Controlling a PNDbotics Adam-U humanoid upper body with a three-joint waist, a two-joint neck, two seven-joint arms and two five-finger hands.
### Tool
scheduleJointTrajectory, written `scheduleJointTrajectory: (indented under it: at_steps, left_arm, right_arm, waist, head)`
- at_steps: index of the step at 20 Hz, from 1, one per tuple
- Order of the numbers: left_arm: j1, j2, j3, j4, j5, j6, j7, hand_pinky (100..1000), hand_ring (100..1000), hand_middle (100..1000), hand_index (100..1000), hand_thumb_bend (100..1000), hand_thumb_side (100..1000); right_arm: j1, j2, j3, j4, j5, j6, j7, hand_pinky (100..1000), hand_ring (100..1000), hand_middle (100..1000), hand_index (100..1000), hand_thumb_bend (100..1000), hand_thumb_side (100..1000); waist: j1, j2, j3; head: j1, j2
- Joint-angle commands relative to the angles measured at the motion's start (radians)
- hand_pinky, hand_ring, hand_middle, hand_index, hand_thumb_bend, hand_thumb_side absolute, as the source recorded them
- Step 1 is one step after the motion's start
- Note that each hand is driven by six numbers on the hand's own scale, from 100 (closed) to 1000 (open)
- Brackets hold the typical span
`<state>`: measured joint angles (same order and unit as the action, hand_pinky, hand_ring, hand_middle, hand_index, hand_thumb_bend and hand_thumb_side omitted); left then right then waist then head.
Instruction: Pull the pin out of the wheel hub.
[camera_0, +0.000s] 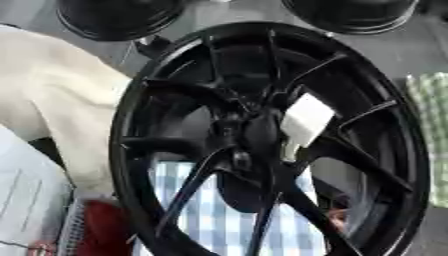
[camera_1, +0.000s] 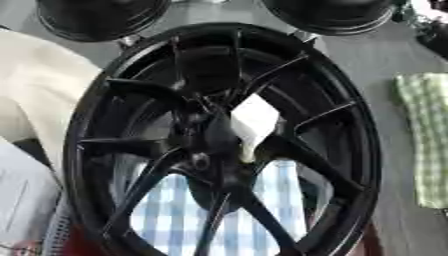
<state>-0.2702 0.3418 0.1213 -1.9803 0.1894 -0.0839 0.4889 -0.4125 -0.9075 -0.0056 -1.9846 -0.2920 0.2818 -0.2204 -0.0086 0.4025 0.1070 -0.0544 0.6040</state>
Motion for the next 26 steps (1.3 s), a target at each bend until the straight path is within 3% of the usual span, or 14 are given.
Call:
scheduleJointTrajectory:
  at_steps: [1, 10, 16, 20, 26]
  left_arm:
    - [-0.009, 0.016, 0.007, -0.02, 0.001, -0.004, -0.004, 807, 748, 613, 797, 260, 687]
    - [-0.009, 0.017, 0.006, -0.02, 0.001, -0.004, -0.005, 807, 749, 613, 797, 260, 688]
    - [-0.008, 0.018, 0.005, -0.02, 0.0, -0.003, -0.006, 807, 749, 613, 797, 261, 688]
    - [-0.007, 0.021, 0.004, -0.02, 0.0, -0.002, -0.007, 807, 749, 612, 797, 262, 688]
    - [-0.006, 0.026, 0.002, -0.02, -0.001, -0.002, -0.008, 806, 749, 612, 797, 262, 687]
  right_arm:
    - [-0.004, -0.017, -0.011, -0.015, 0.001, -0.002, -0.001, 841, 689, 653, 643, 100, 538]
    - [-0.011, -0.029, -0.016, -0.015, 0.012, -0.021, 0.005, 842, 698, 663, 652, 100, 509]
    - [-0.046, -0.087, -0.017, -0.015, 0.074, -0.08, 0.073, 847, 727, 693, 683, 100, 430]
    - [-0.079, -0.154, -0.015, -0.015, 0.157, -0.148, 0.168, 856, 760, 729, 718, 100, 361]
    - [-0.13, -0.25, 0.001, -0.015, 0.319, -0.319, 0.377, 870, 810, 771, 758, 100, 292]
  waist:
    - [0.0, -0.019, 0.001]
    - [0.0, -0.019, 0.001]
    - [-0.001, -0.02, 0.003]
    - [-0.003, -0.023, 0.002]
    - [-0.008, -0.025, 0.003]
  head:
    - [0.0, -0.006]
    - [-0.002, -0.013]
    - [0.001, -0.017]
    - [-0.001, -0.004]
    - [-0.004, 0.008]
